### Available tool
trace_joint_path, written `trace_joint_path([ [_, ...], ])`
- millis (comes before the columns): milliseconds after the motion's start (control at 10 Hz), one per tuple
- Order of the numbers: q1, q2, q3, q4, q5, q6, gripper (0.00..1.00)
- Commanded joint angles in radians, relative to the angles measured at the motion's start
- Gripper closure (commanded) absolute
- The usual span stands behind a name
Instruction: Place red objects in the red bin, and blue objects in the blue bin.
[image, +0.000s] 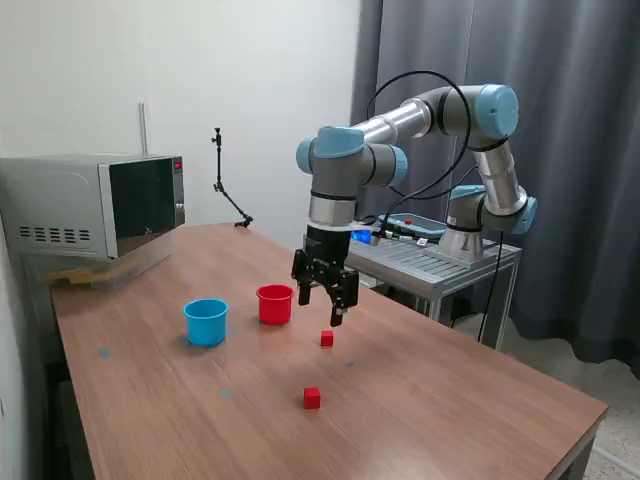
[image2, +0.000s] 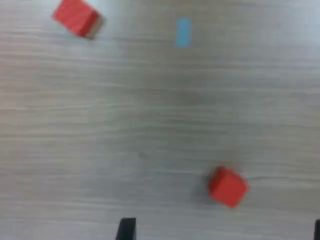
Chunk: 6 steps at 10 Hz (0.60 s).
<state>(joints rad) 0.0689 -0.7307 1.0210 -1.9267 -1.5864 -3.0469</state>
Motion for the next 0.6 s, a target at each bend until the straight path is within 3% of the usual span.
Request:
trace_joint_path([
  [0,0.043,0.005,0.002,0.002,0.005,0.020,0.00],
  [500,0.051,0.100,-0.033,0.002,0.005,0.051,0.00],
])
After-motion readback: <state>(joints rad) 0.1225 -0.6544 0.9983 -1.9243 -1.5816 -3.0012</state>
